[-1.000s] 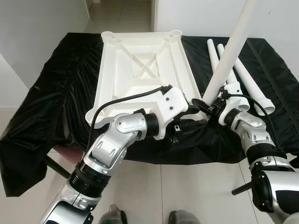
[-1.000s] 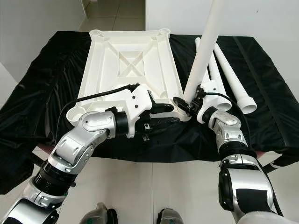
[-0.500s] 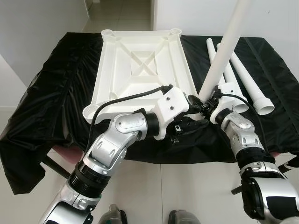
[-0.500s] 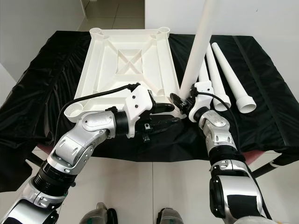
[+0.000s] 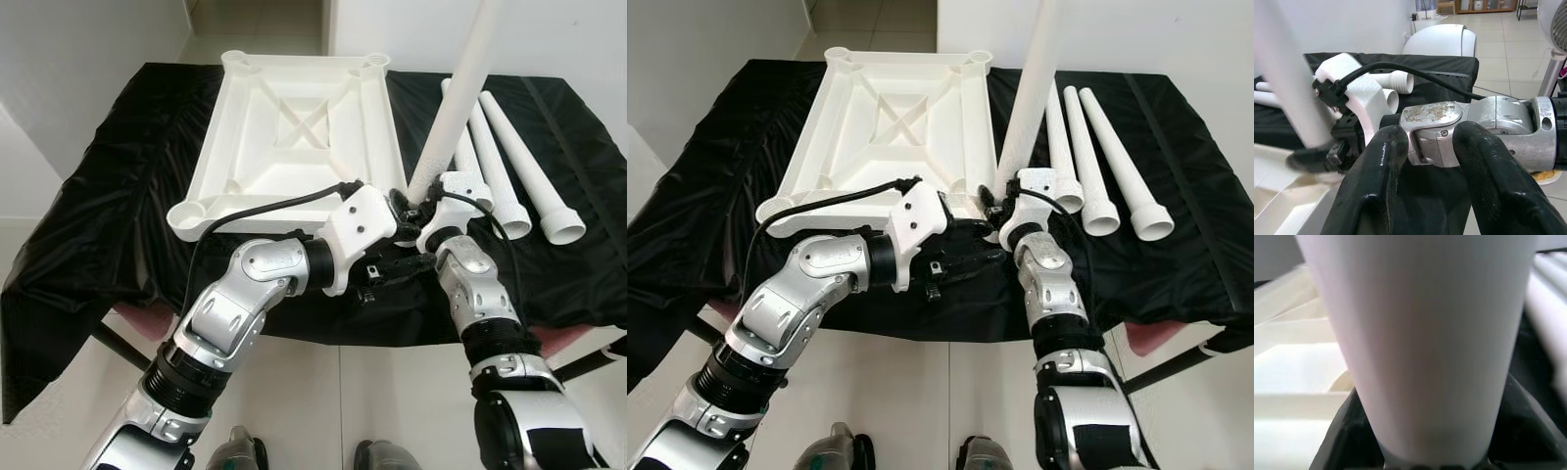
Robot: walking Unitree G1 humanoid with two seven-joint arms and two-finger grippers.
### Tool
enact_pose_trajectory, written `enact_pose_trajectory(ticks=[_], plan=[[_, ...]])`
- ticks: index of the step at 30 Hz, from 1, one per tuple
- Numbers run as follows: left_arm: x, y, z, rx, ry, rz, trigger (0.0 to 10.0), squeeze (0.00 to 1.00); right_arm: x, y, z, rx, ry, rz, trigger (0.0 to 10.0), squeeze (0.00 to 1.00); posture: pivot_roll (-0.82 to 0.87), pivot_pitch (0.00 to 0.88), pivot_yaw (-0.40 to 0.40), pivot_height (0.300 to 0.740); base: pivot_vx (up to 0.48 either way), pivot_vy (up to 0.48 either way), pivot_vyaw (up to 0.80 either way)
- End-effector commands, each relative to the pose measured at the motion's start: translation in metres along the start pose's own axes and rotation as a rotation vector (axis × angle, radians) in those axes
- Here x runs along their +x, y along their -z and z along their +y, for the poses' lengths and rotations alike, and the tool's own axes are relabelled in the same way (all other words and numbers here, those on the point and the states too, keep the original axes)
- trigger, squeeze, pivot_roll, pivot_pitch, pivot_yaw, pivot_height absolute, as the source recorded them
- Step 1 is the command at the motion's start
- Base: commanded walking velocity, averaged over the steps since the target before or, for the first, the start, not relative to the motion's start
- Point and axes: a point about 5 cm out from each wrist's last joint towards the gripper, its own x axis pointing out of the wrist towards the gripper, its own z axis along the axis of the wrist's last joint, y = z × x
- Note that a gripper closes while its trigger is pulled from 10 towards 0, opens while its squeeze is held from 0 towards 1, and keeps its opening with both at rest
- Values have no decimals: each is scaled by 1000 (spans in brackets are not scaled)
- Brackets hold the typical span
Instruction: Building children table
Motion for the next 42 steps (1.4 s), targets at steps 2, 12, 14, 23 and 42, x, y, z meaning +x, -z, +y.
enact_pose_trajectory(ticks=[2,12,14,23,42], plan=[[1,0,-3,-1,7,3,10000,0,-2,-8,-15,45,138,-39,10000,0,-41,54,58,740,0,0,0],[1,1,-5,-1,14,3,10000,0,-20,-3,-31,25,518,-37,10000,0,-42,43,57,740,0,0,0],[1,1,-6,-1,17,3,10000,0,-22,-2,-29,33,539,-26,10000,0,-42,43,57,740,0,0,0],[2,1,-6,-2,20,0,10000,0,-19,-1,-11,18,449,-12,10000,0,-48,38,55,740,0,0,0],[3,0,-4,1,12,-2,10000,0,-24,-22,-3,73,-109,-90,10000,0,-62,54,55,740,0,0,0]])
